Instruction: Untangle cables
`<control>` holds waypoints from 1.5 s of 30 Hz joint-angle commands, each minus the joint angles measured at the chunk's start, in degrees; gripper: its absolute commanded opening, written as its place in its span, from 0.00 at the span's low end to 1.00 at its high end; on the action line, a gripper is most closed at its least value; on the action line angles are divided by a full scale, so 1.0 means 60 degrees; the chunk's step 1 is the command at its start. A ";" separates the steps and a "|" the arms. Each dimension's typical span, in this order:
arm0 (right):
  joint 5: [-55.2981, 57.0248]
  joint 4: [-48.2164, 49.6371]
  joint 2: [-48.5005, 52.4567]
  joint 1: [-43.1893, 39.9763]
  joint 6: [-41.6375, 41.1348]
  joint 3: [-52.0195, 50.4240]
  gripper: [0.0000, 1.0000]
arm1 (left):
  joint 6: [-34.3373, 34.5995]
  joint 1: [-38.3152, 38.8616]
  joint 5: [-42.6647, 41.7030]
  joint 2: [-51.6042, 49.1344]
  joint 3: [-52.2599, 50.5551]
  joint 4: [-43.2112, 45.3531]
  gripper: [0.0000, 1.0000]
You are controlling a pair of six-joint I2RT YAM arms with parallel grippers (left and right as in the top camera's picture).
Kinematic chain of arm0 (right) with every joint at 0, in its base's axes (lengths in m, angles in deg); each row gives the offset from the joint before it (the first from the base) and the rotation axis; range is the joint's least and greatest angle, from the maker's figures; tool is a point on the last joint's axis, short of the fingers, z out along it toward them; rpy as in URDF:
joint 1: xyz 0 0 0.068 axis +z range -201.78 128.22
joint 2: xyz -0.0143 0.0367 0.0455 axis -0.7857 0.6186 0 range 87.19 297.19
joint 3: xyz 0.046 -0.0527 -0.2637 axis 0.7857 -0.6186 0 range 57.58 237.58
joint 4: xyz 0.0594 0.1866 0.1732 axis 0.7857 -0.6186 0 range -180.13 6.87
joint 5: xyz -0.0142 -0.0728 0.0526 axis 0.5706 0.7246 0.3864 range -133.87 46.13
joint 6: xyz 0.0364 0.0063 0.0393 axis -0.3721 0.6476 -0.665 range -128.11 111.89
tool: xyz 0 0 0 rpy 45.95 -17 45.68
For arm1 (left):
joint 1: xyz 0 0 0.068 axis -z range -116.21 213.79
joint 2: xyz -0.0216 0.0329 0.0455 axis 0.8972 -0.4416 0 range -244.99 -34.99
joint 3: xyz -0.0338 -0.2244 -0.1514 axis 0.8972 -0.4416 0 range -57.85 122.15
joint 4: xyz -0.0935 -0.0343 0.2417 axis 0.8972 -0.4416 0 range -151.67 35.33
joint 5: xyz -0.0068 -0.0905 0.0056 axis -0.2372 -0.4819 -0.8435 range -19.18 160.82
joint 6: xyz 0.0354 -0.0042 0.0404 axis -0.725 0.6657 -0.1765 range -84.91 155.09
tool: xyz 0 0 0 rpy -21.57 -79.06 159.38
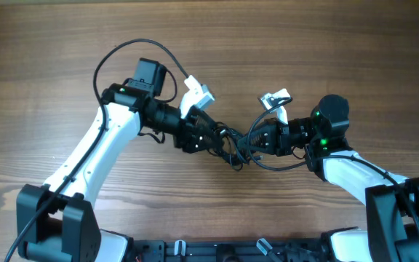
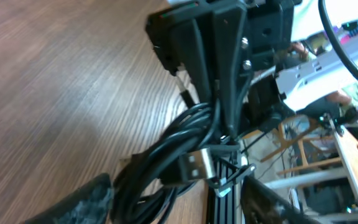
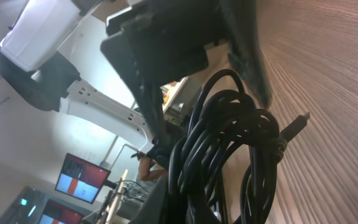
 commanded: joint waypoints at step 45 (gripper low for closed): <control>1.1256 -0.1515 0.0087 0.4473 -0.3563 0.0095 0.04 | 1.5198 -0.0576 0.6375 -0.0102 0.0047 0.3366 0.04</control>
